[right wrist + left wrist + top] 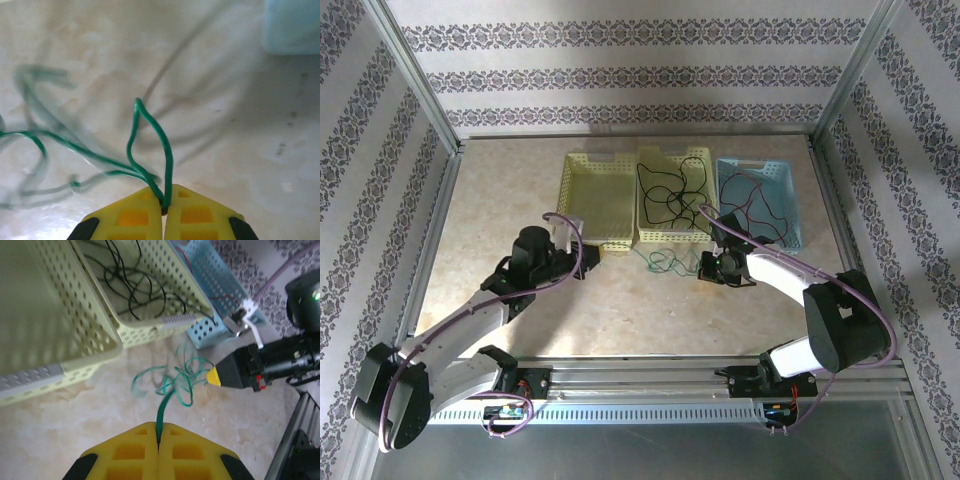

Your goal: Untangle the cables

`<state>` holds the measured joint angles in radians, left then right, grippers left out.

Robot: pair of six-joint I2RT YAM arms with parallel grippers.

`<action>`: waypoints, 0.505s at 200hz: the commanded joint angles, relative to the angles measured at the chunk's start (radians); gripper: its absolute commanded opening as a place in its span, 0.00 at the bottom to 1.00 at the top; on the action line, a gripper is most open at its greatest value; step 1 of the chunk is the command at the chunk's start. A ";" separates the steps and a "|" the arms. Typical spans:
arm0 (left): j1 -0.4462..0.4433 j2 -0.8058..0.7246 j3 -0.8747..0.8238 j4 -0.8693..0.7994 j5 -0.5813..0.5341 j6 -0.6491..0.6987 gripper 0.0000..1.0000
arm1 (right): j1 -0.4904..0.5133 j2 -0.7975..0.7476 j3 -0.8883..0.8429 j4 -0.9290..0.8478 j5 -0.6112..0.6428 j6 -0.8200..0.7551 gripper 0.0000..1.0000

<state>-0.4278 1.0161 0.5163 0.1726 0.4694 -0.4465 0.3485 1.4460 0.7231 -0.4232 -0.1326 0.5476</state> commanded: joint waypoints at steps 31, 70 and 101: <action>0.100 -0.127 0.047 -0.045 0.027 -0.008 0.00 | -0.023 -0.001 -0.028 -0.084 0.078 0.023 0.00; 0.186 -0.179 0.113 -0.037 0.065 -0.036 0.00 | -0.024 0.007 -0.022 -0.089 0.077 0.018 0.00; 0.263 -0.208 0.157 -0.020 0.093 -0.057 0.00 | -0.026 0.002 -0.025 -0.088 0.076 0.017 0.00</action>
<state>-0.2287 0.8474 0.6083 0.1112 0.5449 -0.4732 0.3416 1.4460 0.7185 -0.4297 -0.1146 0.5484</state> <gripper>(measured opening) 0.039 0.046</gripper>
